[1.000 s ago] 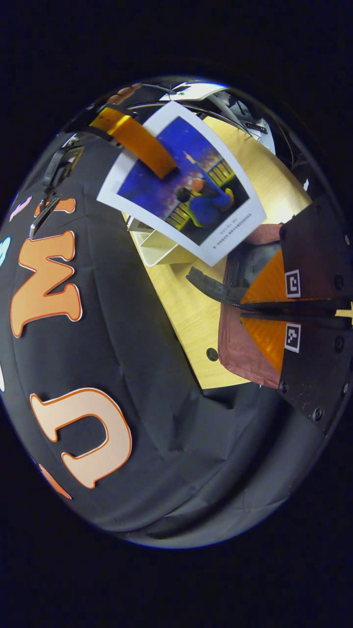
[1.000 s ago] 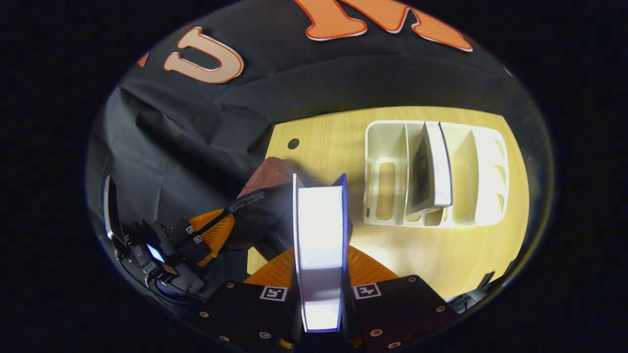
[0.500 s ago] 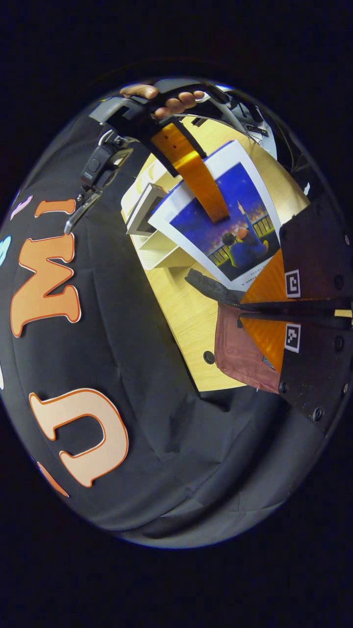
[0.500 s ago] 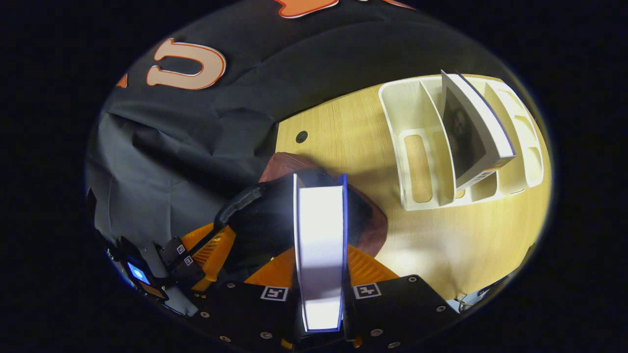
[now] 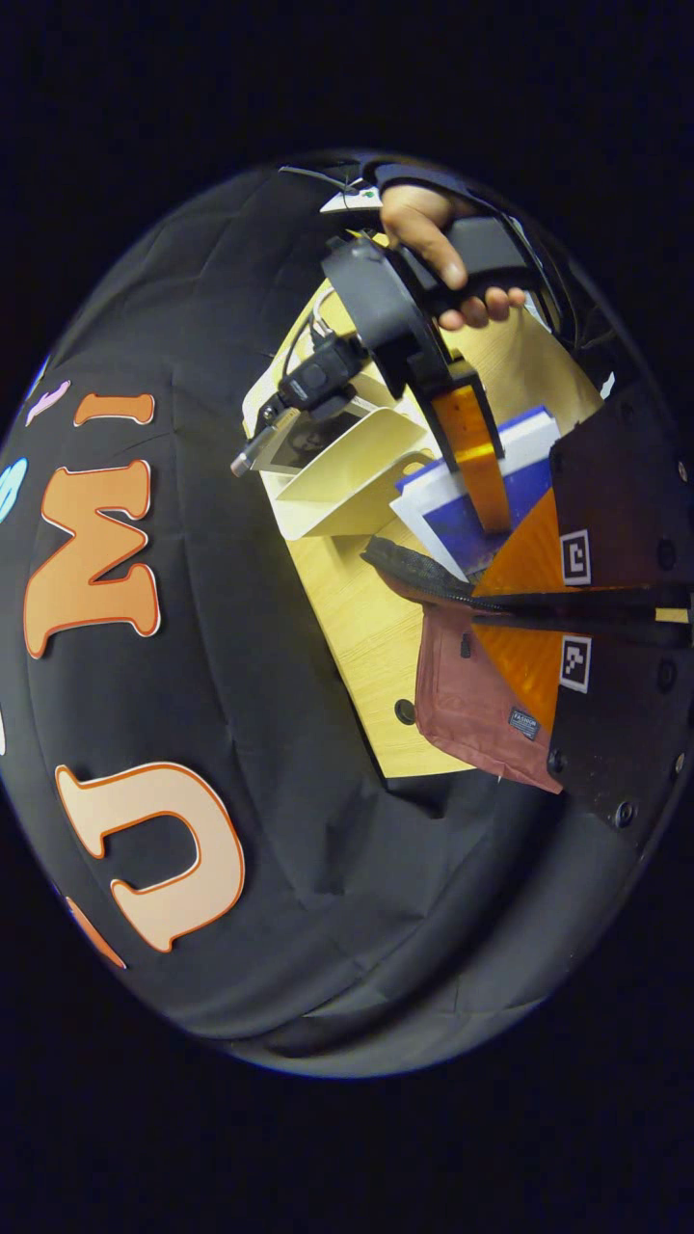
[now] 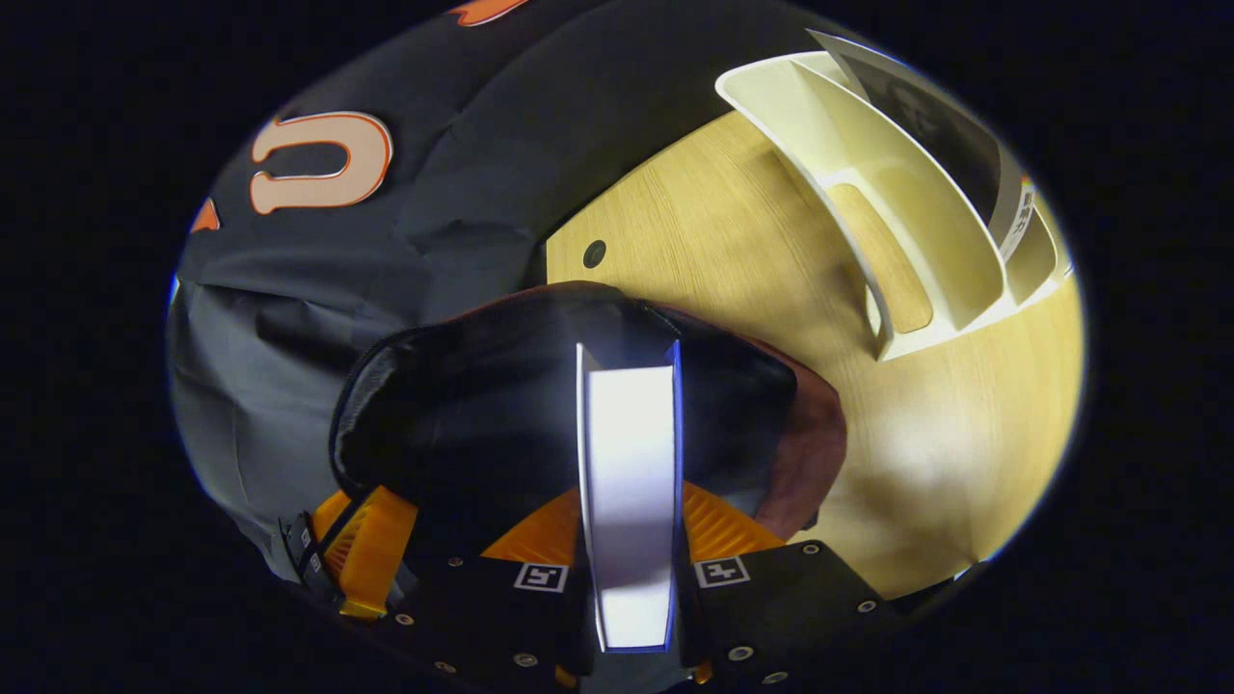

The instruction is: Open the schoolbag, grab two books from the bookshelf and put them into the schoolbag.

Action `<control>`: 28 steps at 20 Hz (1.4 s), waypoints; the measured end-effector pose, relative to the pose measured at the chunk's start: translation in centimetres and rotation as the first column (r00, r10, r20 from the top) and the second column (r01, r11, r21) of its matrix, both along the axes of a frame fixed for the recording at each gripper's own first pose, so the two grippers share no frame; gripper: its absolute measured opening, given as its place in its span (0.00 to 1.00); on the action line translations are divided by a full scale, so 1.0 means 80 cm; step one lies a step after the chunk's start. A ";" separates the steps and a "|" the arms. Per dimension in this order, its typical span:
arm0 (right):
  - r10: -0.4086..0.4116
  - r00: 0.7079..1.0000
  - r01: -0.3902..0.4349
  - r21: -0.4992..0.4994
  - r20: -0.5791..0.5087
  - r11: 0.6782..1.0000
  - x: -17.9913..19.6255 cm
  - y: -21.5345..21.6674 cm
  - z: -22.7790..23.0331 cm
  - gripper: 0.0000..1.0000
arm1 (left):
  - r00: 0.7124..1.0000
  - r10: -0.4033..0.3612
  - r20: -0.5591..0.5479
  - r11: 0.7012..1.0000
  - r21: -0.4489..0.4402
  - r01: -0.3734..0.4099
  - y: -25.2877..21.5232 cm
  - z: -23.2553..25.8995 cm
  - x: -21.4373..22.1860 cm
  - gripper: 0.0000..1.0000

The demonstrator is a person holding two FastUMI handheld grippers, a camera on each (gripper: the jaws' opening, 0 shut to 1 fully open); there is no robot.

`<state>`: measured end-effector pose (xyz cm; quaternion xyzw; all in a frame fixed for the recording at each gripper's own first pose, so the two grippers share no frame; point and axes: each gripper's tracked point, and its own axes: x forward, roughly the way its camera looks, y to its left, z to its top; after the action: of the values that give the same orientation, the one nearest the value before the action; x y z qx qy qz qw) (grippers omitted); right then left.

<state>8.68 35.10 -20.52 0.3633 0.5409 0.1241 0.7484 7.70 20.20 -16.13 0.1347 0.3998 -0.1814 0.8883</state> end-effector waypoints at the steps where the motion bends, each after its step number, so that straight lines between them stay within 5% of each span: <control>1: -0.009 1.000 0.009 0.011 -0.003 1.000 0.002 0.006 -0.006 0.33 | 1.000 -0.003 0.001 1.000 -0.003 0.003 -0.002 -0.001 -0.002 0.05; 16: -0.098 0.995 0.099 0.147 -0.017 0.984 0.011 0.044 -0.042 0.36 | 1.000 -0.021 -0.004 1.000 -0.024 0.021 -0.015 -0.005 -0.004 0.05; 17: -0.099 0.995 0.101 0.117 -0.022 0.988 0.012 0.044 -0.049 0.24 | 1.000 -0.019 -0.010 0.999 -0.028 0.019 -0.014 -0.007 -0.004 0.05; 19: -0.096 0.993 0.101 0.073 -0.062 0.992 0.005 0.028 -0.060 0.55 | 1.000 -0.014 -0.010 0.999 -0.030 0.014 -0.014 -0.010 -0.002 0.05; 20: -0.095 0.992 0.102 0.079 -0.085 0.992 -0.001 0.022 -0.056 0.46 | 1.000 -0.011 -0.007 0.999 -0.031 0.010 -0.014 -0.010 0.000 0.05; 21: -0.096 0.990 0.104 0.079 -0.103 0.991 -0.004 0.016 -0.055 0.94 | 1.000 -0.008 -0.008 0.999 -0.034 0.008 -0.014 -0.012 0.001 0.05; 22: -0.089 0.991 0.097 0.079 -0.101 0.992 -0.004 0.012 -0.050 0.83 | 1.000 -0.005 -0.009 0.999 -0.039 0.004 -0.015 -0.012 0.001 0.05; 24: -0.086 0.993 0.090 0.050 -0.086 0.995 -0.003 -0.007 -0.048 0.95 | 1.000 -0.002 -0.011 0.999 -0.051 0.001 -0.018 -0.015 0.001 0.05; 28: -0.066 0.996 0.066 -0.004 -0.063 0.998 -0.012 -0.034 -0.044 0.97 | 1.000 -0.002 -0.012 0.999 -0.051 0.001 -0.023 -0.019 0.000 0.05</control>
<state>7.69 32.35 -24.03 0.3840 0.5521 0.0872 0.7349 7.72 18.34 -17.64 0.1111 0.4002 -0.1932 0.8889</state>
